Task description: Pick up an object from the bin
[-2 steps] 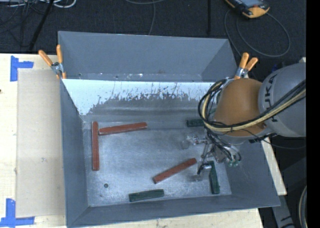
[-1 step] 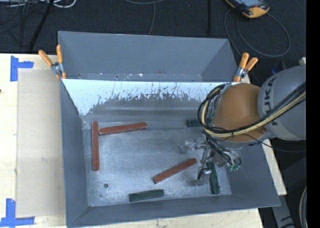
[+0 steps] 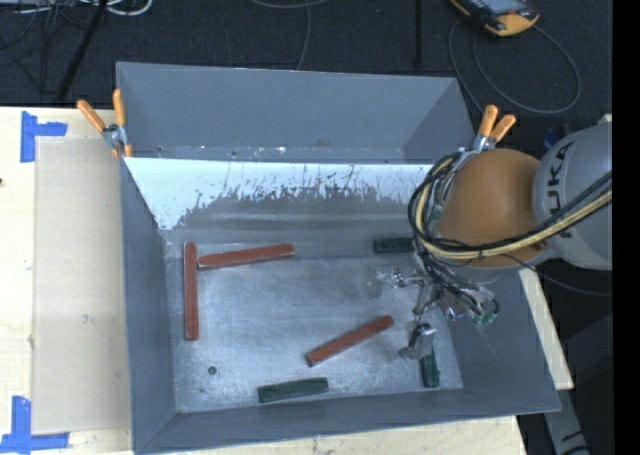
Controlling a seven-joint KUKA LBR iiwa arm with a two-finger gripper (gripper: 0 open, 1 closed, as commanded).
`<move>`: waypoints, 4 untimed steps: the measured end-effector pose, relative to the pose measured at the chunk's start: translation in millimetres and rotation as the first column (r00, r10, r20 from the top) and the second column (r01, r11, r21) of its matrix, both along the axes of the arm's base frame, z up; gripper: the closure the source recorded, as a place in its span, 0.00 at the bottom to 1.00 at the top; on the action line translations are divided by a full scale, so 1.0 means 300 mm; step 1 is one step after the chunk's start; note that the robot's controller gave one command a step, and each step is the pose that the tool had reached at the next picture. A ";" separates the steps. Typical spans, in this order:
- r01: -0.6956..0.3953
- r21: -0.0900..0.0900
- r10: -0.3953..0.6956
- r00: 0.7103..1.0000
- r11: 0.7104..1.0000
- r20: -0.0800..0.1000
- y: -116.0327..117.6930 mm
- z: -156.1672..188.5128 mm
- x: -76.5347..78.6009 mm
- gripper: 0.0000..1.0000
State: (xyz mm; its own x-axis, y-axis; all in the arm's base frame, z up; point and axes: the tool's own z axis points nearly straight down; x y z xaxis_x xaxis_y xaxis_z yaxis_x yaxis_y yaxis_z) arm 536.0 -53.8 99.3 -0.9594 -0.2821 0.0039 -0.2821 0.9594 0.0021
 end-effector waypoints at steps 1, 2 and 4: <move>-0.143 -0.002 0.143 0.990 0.990 0.007 0.150 -0.059 -0.063 0.00; -0.337 0.000 0.337 0.942 0.942 0.001 0.144 -0.100 -0.157 1.00; -0.370 -0.004 0.370 0.929 0.929 0.012 0.111 0.491 -0.028 1.00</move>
Offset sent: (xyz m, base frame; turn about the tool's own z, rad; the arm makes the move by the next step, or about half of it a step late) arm -0.0467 0.0430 -0.0293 -0.3443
